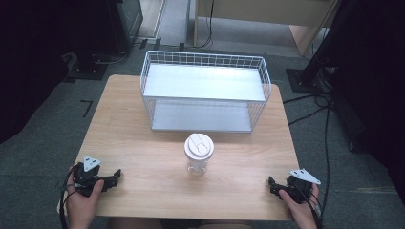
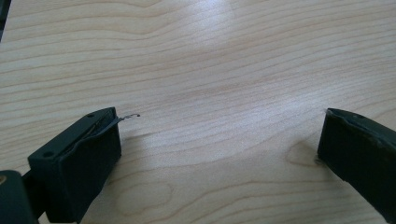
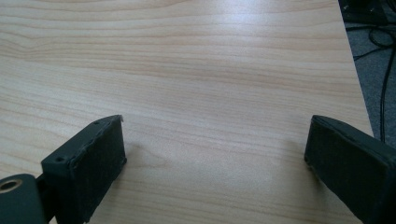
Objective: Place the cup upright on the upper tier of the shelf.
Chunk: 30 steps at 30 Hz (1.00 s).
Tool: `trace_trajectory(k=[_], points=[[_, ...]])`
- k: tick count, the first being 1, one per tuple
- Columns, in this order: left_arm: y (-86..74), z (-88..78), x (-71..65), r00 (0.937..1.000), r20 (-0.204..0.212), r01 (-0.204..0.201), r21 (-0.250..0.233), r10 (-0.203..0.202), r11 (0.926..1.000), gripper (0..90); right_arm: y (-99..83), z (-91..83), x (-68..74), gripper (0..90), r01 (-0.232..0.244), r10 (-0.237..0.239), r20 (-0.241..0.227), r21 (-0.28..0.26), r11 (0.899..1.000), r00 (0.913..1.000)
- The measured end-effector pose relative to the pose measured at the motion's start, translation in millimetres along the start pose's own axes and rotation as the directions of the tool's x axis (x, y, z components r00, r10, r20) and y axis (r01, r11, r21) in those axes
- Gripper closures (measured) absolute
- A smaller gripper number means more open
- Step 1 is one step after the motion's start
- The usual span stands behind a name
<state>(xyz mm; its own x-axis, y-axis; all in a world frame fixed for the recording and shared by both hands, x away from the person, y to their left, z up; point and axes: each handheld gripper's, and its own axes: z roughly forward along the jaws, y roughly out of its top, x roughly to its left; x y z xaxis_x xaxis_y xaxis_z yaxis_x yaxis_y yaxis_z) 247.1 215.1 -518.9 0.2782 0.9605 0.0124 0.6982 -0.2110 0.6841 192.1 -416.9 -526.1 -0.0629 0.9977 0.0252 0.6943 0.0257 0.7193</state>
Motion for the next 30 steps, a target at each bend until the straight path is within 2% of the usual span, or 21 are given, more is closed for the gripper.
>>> trace_trajectory(k=[6,10,14,15,16,18,19,21,22,25,26,30], points=[[0.0,0.0,0.0,1.0000,0.000,0.000,0.000,0.000,1.0000,0.1,1.1,-0.7,2.6,6.0,-0.017,0.017,0.013,0.006,1.000,0.9998],[0.0,0.0,0.0,1.0000,0.000,0.000,0.000,0.000,1.0000,0.0,3.9,-1.5,11.5,6.0,-0.025,0.025,-0.033,-0.001,1.000,0.9992],[0.0,0.0,0.0,1.0000,0.000,0.000,0.000,0.000,1.0000,0.0,9.9,-2.0,28.5,6.0,0.001,-0.001,-0.060,-0.011,1.000,0.9982],[0.0,0.0,0.0,1.0000,0.000,0.000,0.000,0.000,1.0000,0.0,9.9,-2.0,28.5,6.0,0.001,-0.001,-0.060,-0.011,1.000,0.9982],[0.0,0.0,0.0,1.0000,0.000,0.000,0.000,0.000,1.0000,0.1,13.5,-2.9,39.6,6.0,0.022,-0.024,-0.080,-0.023,0.999,0.9965],[0.0,0.0,0.0,1.0000,0.000,0.000,0.000,0.000,1.0000,0.0,14.8,-3.1,43.4,6.0,0.030,-0.032,-0.087,-0.026,0.999,0.9957],[0.0,0.0,0.0,1.0000,0.000,0.000,0.000,0.000,1.0000,0.0,18.5,-3.6,54.1,6.0,0.057,-0.060,-0.102,-0.038,0.998,0.9930],[0.0,0.0,0.0,1.0000,0.000,0.000,0.000,0.000,1.0000,0.0,21.7,-4.0,63.1,6.0,0.071,-0.076,-0.120,-0.041,0.997,0.9900],[0.0,0.0,0.0,1.0000,0.000,0.000,0.000,0.000,1.0000,0.1,21.7,-4.0,63.1,6.0,0.071,-0.076,-0.120,-0.041,0.997,0.9900],[0.0,0.0,0.0,1.0000,0.000,0.000,0.000,0.000,1.0000,0.0,26.9,-4.2,77.7,6.0,0.084,-0.091,-0.154,-0.052,0.995,0.9838],[0.0,0.0,0.0,1.0000,0.000,0.000,0.000,0.000,1.0000,0.0,26.9,-4.2,77.7,6.0,0.084,-0.091,-0.154,-0.052,0.995,0.9838],[0.0,0.0,0.0,1.0000,0.000,0.000,0.000,0.000,1.0000,0.0,32.8,-3.0,96.4,6.0,0.106,-0.117,-0.190,-0.066,0.992,0.9749]])
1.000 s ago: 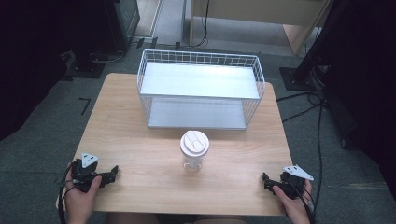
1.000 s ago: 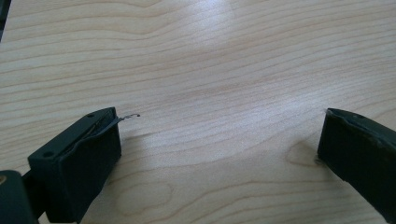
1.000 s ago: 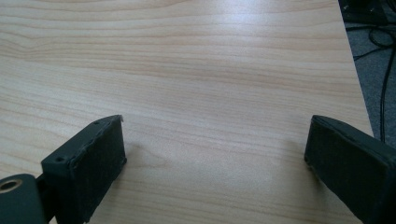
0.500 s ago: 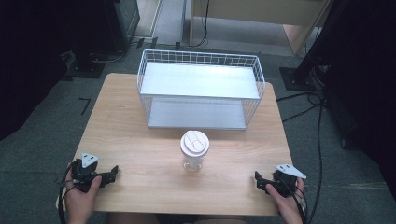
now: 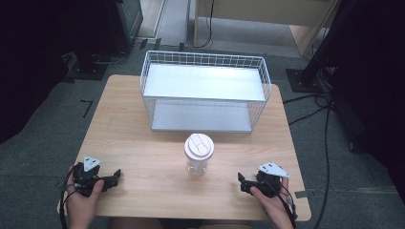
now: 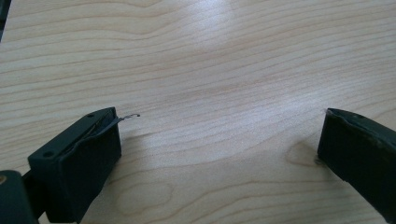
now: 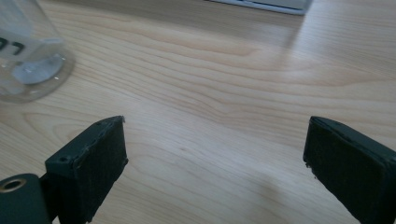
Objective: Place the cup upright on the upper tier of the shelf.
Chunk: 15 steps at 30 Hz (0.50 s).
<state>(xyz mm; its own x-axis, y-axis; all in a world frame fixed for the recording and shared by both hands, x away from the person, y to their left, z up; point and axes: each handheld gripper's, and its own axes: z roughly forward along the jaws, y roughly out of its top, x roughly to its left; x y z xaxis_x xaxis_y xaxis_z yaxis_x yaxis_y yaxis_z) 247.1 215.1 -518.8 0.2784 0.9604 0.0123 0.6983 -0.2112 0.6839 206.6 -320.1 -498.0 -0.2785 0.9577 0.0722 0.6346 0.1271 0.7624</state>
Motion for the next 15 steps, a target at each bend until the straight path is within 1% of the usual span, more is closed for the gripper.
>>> trace_trajectory(k=[1,2,4,5,6,8,10,11,13,14,15], points=[[0.0,0.0,0.0,1.0000,0.000,0.000,0.000,0.000,1.0000,0.0,0.0,0.0,0.0,6.0,0.000,0.000,0.000,0.000,1.000,1.0000],[0.0,0.0,0.0,1.0000,0.000,0.000,0.000,0.000,1.0000,0.0,2.7,2.2,6.4,6.0,0.006,-0.006,-0.015,-0.001,1.000,0.9999],[0.0,0.0,0.0,1.0000,0.000,0.000,0.000,0.000,1.0000,0.0,5.1,4.7,12.8,6.0,0.016,-0.016,-0.028,-0.001,1.000,0.9995],[0.0,0.0,0.0,1.0000,0.000,0.000,0.000,0.000,1.0000,0.0,5.1,4.7,12.8,6.0,0.016,-0.016,-0.028,-0.001,1.000,0.9995],[0.0,0.0,0.0,1.0000,0.000,0.000,0.000,0.000,1.0000,0.0,7.1,7.5,19.1,6.0,0.028,-0.028,-0.040,-0.001,1.000,0.9988],[0.0,0.0,0.0,1.0000,0.000,0.000,0.000,0.000,1.0000,0.1,8.8,9.7,24.8,6.0,0.033,-0.033,-0.050,-0.002,0.999,0.9982],[0.0,0.0,0.0,1.0000,0.000,0.000,0.000,0.000,1.0000,0.0,9.7,11.2,27.5,6.0,0.041,-0.041,-0.055,-0.003,0.999,0.9976],[0.0,0.0,0.0,1.0000,0.000,0.000,0.000,0.000,1.0000,0.0,12.0,14.0,33.8,6.0,0.049,-0.049,-0.067,-0.004,0.999,0.9965],[0.0,0.0,0.0,1.0000,0.000,0.000,0.000,0.000,1.0000,0.0,13.9,16.2,38.7,6.0,0.055,-0.056,-0.077,-0.006,0.998,0.9955],[0.0,0.0,0.0,1.0000,0.000,0.000,0.000,0.000,1.0000,0.0,13.9,16.2,38.7,6.0,0.055,-0.056,-0.077,-0.006,0.998,0.9955],[0.0,0.0,0.0,1.0000,0.000,0.000,0.000,0.000,1.0000,0.1,15.9,18.9,45.2,6.0,0.060,-0.061,-0.090,-0.007,0.998,0.9941]])
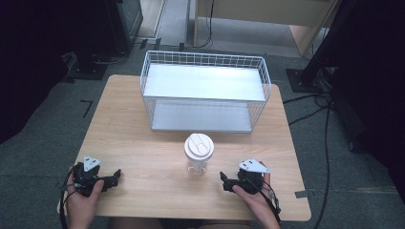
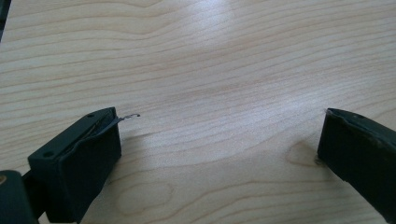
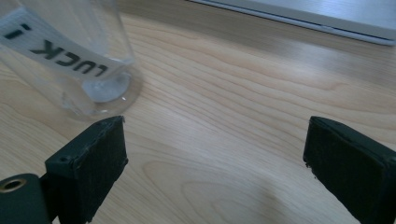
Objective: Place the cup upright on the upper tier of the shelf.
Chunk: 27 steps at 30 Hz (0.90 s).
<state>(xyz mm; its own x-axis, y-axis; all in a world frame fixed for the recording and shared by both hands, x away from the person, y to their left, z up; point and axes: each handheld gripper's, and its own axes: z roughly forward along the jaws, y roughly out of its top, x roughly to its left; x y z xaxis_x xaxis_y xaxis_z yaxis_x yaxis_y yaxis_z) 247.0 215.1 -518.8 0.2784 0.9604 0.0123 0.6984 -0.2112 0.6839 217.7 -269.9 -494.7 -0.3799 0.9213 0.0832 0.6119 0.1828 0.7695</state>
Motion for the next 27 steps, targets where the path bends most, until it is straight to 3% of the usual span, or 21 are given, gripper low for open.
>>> trace_trajectory(k=[11,27], points=[[0.0,-0.1,0.1,1.0000,0.000,-0.001,0.001,0.001,1.0000,0.1,9.2,12.6,21.1,6.0,0.019,-0.020,-0.061,-0.015,1.000,0.9980],[0.0,0.1,-0.1,1.0000,0.004,-0.003,-0.001,0.003,1.0000,0.1,23.5,23.7,52.0,6.0,0.028,-0.040,-0.157,-0.078,0.997,0.9868]])
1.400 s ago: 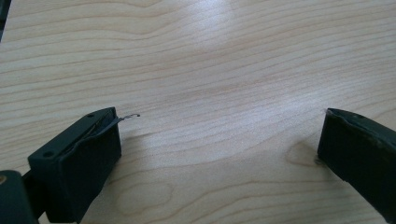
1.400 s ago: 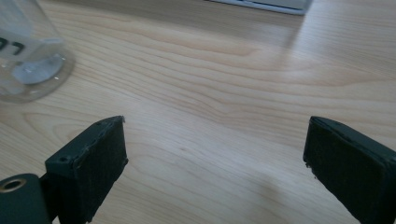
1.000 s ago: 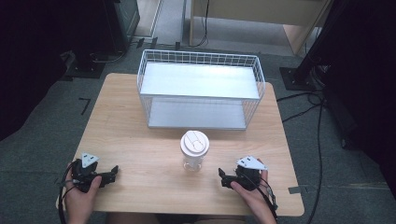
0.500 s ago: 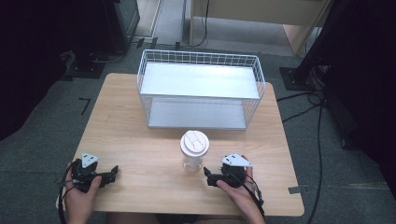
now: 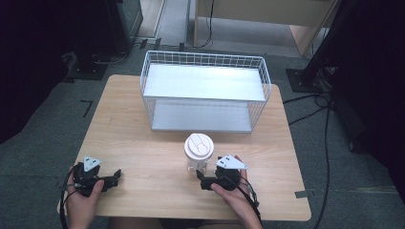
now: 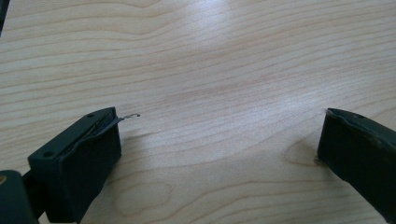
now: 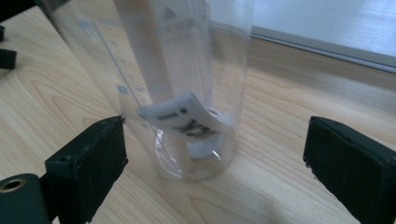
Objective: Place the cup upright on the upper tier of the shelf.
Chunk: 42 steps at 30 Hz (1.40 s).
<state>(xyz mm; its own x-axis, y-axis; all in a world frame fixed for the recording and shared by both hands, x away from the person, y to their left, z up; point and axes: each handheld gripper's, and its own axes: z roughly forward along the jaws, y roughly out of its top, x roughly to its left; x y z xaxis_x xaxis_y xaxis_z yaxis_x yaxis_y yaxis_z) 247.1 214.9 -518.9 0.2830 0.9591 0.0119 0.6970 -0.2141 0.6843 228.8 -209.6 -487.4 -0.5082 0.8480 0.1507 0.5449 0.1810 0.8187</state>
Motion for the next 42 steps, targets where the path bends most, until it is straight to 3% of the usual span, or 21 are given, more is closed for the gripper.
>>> trace_trajectory(k=[15,18,28,33,34,42], points=[[0.0,0.1,0.0,1.0000,0.000,0.000,-0.001,0.000,1.0000,0.1,16.9,9.9,14.2,7.2,-0.021,0.019,-0.019,-0.071,0.997,0.9996],[0.0,0.1,-0.1,1.0000,0.000,0.000,-0.001,0.000,1.0000,0.0,21.2,11.2,16.5,9.0,-0.044,0.042,-0.028,-0.106,0.993,0.9987],[0.0,0.1,-0.1,1.0000,0.000,0.000,-0.001,0.000,1.0000,0.1,28.5,15.8,25.5,12.4,-0.039,0.039,-0.002,-0.168,0.985,0.9992],[0.0,0.1,0.0,1.0000,0.000,0.000,-0.001,0.000,1.0000,0.0,31.9,17.8,26.8,11.5,-0.058,0.058,-0.005,-0.208,0.976,0.9983],[0.0,0.1,-0.1,1.0000,0.000,0.000,-0.002,0.000,1.0000,0.1,35.1,16.9,26.5,11.0,-0.069,0.066,-0.018,-0.234,0.970,0.9976],[0.0,0.1,0.0,1.0000,0.001,0.000,-0.001,0.000,1.0000,0.1,43.1,16.8,30.3,13.8,-0.025,0.032,0.025,-0.242,0.970,0.9992]])
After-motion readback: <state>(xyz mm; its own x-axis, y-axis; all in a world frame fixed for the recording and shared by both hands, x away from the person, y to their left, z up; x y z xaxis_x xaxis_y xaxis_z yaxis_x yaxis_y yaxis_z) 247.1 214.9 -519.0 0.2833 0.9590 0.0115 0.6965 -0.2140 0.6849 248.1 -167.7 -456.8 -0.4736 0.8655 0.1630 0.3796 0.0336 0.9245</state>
